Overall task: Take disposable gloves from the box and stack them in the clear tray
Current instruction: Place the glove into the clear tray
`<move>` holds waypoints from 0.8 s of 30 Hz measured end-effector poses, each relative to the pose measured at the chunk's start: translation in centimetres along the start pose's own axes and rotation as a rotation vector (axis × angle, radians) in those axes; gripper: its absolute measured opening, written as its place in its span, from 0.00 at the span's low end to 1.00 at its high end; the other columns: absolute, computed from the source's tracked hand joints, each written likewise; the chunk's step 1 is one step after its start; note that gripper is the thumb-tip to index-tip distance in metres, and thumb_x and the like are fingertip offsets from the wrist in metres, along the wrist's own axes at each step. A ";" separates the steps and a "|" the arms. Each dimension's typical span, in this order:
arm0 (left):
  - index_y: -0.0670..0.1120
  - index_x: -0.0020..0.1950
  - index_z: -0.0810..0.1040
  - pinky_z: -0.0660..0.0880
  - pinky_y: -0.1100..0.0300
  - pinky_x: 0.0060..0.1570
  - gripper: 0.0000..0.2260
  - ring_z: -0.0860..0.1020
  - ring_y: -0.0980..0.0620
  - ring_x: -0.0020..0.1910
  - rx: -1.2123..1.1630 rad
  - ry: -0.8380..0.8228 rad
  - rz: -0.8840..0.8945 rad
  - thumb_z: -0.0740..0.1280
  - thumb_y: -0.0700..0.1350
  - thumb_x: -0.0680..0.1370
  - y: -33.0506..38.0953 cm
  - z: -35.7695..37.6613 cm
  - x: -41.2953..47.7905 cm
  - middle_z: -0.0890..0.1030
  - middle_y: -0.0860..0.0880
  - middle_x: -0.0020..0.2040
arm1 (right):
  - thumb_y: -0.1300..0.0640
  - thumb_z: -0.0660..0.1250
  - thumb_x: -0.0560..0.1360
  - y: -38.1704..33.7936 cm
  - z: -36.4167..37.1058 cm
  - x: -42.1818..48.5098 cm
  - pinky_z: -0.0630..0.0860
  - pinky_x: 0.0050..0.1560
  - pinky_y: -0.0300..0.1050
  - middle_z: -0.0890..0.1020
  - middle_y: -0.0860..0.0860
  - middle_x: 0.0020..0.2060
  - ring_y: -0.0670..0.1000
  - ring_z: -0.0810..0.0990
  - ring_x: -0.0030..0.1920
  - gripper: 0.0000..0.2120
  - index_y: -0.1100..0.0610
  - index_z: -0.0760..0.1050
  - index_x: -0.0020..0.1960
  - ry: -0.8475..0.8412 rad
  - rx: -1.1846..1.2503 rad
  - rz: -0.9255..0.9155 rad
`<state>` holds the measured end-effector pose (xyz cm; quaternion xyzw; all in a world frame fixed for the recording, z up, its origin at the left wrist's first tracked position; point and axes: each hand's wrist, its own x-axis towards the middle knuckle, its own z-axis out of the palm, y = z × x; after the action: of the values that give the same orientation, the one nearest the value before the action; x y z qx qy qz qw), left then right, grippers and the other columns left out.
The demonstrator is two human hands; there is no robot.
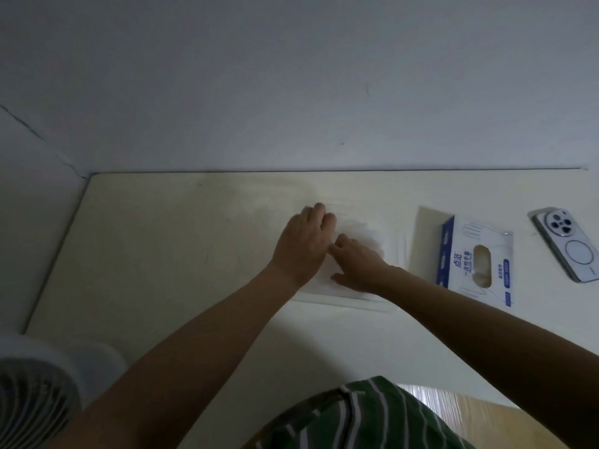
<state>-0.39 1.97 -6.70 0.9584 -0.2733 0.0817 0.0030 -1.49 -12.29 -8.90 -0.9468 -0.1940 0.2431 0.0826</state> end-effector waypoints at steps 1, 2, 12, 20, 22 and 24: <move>0.44 0.53 0.73 0.69 0.59 0.38 0.08 0.76 0.46 0.45 -0.085 -0.110 -0.007 0.62 0.37 0.75 0.2 0.4 0.1 0.74 0.45 0.49 | 0.52 0.68 0.76 -0.1 0.2 0.2 0.75 0.59 0.50 0.68 0.57 0.65 0.56 0.71 0.62 0.31 0.55 0.61 0.75 -0.001 0.003 0.005; 0.43 0.56 0.71 0.69 0.58 0.40 0.10 0.77 0.45 0.49 -0.183 -0.278 -0.080 0.64 0.39 0.75 0.4 0.7 0.3 0.73 0.44 0.52 | 0.52 0.69 0.76 -0.2 0.3 0.3 0.75 0.59 0.51 0.67 0.58 0.66 0.56 0.71 0.62 0.31 0.56 0.61 0.75 -0.008 0.001 0.014; 0.45 0.78 0.46 0.65 0.47 0.68 0.50 0.56 0.35 0.71 -0.224 -0.817 -0.246 0.75 0.57 0.68 -1.3 4.3 -0.8 0.46 0.37 0.75 | 0.54 0.74 0.72 0.7 0.8 0.1 0.70 0.62 0.51 0.56 0.61 0.72 0.62 0.63 0.68 0.42 0.60 0.52 0.76 -0.099 -0.104 0.182; 0.41 0.77 0.43 0.71 0.47 0.63 0.49 0.58 0.37 0.71 -0.095 -0.818 -0.265 0.74 0.55 0.71 -0.1 4.1 -0.5 0.47 0.36 0.75 | 0.57 0.68 0.74 0.4 1.7 1.1 0.63 0.65 0.51 0.59 0.63 0.71 0.63 0.65 0.66 0.38 0.66 0.51 0.75 -0.080 -0.215 0.146; 0.40 0.78 0.39 0.66 0.45 0.68 0.49 0.54 0.34 0.73 -0.093 -0.892 -0.242 0.71 0.55 0.74 -0.1 3.8 -0.3 0.44 0.34 0.76 | 0.55 0.69 0.74 0.7 1.2 0.6 0.63 0.67 0.51 0.57 0.63 0.72 0.63 0.63 0.67 0.40 0.65 0.50 0.76 -0.100 -0.188 0.132; 0.40 0.78 0.38 0.61 0.44 0.71 0.47 0.52 0.33 0.74 -0.152 -0.945 -0.263 0.69 0.56 0.76 -0.3 3.0 0.0 0.44 0.34 0.76 | 0.50 0.72 0.73 0.9 0.2 -0.3 0.63 0.69 0.51 0.57 0.64 0.72 0.64 0.62 0.69 0.43 0.62 0.51 0.77 -0.152 -0.104 0.098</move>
<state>0.22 2.13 -9.65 0.9141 -0.1269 -0.3830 -0.0408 -1.53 -13.20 -9.14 -0.9370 -0.1654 0.3076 0.0066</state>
